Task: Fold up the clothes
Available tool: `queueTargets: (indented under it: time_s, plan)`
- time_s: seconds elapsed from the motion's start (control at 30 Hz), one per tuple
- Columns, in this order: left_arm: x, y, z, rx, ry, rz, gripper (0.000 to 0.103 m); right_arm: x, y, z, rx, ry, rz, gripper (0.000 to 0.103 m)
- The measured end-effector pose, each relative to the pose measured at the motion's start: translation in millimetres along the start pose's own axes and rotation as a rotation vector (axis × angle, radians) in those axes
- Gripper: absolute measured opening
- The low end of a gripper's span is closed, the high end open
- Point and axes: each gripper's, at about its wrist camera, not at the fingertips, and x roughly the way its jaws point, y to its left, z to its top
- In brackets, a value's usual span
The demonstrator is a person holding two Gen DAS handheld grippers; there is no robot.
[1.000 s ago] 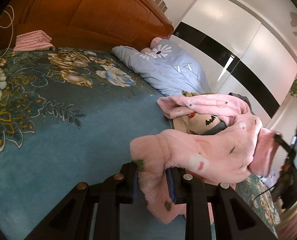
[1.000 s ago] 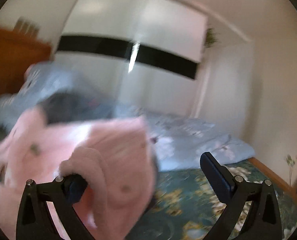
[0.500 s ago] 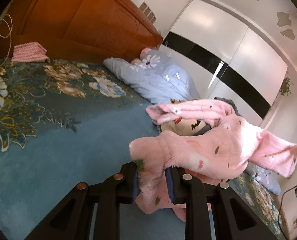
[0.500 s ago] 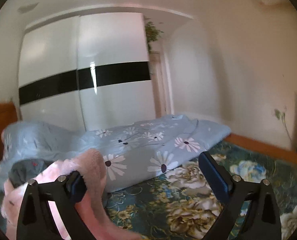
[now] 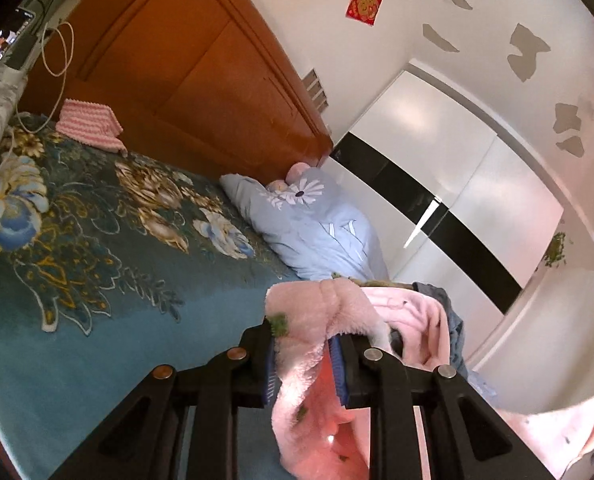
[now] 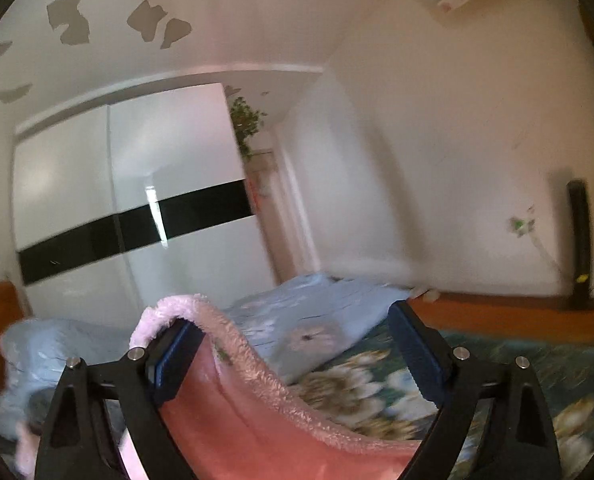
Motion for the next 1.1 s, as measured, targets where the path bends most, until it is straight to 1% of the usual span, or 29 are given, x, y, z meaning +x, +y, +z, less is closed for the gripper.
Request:
queueTargets:
  time_s: [0.07,0.17,0.2,0.27,0.37,0.4,0.53,0.57,0.63,0.67,0.83,0.93,1.03,1.1]
  plan:
    - [6.0,1.2,-3.3,-0.007,0.038,-0.015,0.024,5.0,-25.3,-3.8,-0.046,0.012,-0.073,0.092]
    - [13.9,-4.9,-12.6,0.021,0.089,-0.018,0.024,23.4,-69.6,-21.1,-0.072,0.121,-0.173,0.092]
    - [15.4,-8.8,-16.5,0.04,0.099,-0.014,0.024,30.3,-83.6,-27.8,-0.083,0.163,-0.202,0.092]
    - [16.6,-17.8,-24.3,0.089,0.109,0.004,0.024,51.5,-103.8,-50.3,-0.125,0.305,-0.222,0.092]
    - [18.7,-26.0,-34.1,0.16,0.121,0.055,0.026,74.8,-124.9,-98.0,-0.184,0.541,-0.178,0.092]
    - [20.0,-26.1,-37.3,0.17,0.129,0.07,0.027,79.4,-125.8,-113.2,-0.205,0.602,-0.159,0.092]
    - [26.0,-20.3,-47.7,0.189,0.164,0.128,0.027,94.1,-129.2,-165.8,-0.336,0.81,-0.077,0.092]
    - [26.8,-18.6,-49.4,0.19,0.17,0.14,0.027,95.1,-132.8,-170.7,-0.364,0.842,-0.062,0.092]
    - [27.0,-14.8,-50.9,0.183,0.178,0.151,0.027,94.7,-138.0,-178.0,-0.412,0.895,-0.046,0.092]
    - [27.1,-13.0,-51.7,0.18,0.182,0.157,0.027,92.6,-145.6,-176.0,-0.414,0.901,-0.057,0.092]
    - [26.9,-7.0,-55.4,0.168,0.197,0.175,0.027,87.9,-202.6,-146.0,-0.244,0.893,-0.084,0.092]
    - [26.2,-8.3,-57.0,0.172,0.195,0.181,0.027,68.6,-218.4,-147.0,-0.179,0.919,0.018,0.092]
    - [25.9,-7.0,-59.2,0.166,0.199,0.185,0.027,55.5,-224.1,-177.9,-0.087,1.003,0.108,0.092]
    - [24.8,-4.7,-60.9,0.161,0.206,0.189,0.028,57.3,-232.2,-201.7,0.019,1.054,0.12,0.092]
